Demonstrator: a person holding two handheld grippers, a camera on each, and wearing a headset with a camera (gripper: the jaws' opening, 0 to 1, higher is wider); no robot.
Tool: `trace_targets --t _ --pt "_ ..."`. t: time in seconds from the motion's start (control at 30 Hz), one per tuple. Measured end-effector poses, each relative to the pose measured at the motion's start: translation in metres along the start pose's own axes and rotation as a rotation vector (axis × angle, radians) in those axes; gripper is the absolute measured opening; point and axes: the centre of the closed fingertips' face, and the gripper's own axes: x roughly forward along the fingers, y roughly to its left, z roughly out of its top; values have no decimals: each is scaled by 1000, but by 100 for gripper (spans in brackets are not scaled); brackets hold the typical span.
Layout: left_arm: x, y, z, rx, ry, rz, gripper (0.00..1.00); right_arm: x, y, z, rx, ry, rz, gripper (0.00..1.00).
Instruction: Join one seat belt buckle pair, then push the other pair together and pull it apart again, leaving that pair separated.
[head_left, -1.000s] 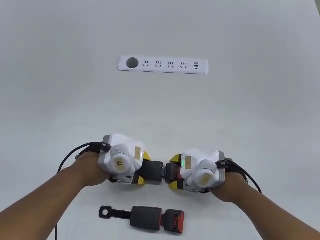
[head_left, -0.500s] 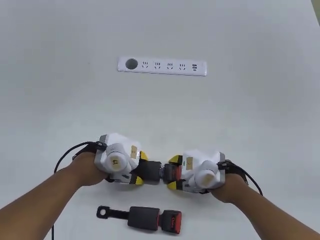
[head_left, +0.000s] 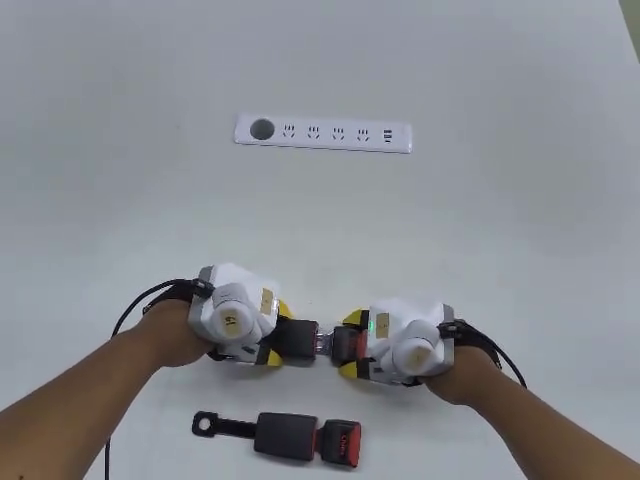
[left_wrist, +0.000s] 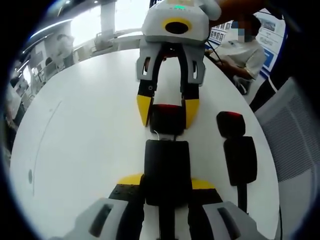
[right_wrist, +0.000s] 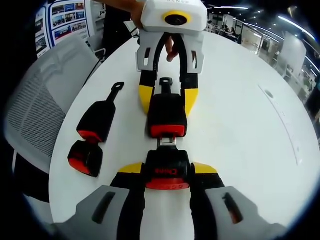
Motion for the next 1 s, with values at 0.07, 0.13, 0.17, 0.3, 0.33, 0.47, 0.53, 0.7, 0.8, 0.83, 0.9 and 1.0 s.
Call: trace_targets --t 0.07,0.13,0.17,0.3,0.33,0.47,0.53,0.7,0.8,0.83,0.9,1.0 --pt "0 0 0 -2 -1 -1 33 1 0 -1 6 -5 -1 32" --pt "1 0 0 0 -2 -2 33 3 0 -2 1 0 0 32" --pt "1 0 0 0 -2 -2 33 3 0 -2 0 0 0 32" --pt "1 0 0 1 2 -3 33 4 0 -4 -4 -2 3 32" --pt "1 0 0 3 3 -3 33 3 0 -5 -3 -2 4 32" --pt "1 0 0 17 7 -4 33 -1 0 -11 -8 4 5 32" --pt "1 0 0 14 7 -5 33 -5 0 -16 -2 7 6 32" --pt "2 1 -1 12 9 -7 33 -16 -3 -27 5 18 -4 32" --pt "1 0 0 12 11 -6 33 -21 -4 -31 6 23 -10 32" --pt "1 0 0 10 11 -5 33 -23 -4 -31 8 23 -10 32" --pt "1 0 1 7 11 -4 33 -26 -3 -31 5 27 -11 32" --pt "0 0 1 5 11 -3 33 -27 -1 -33 6 30 -9 32"
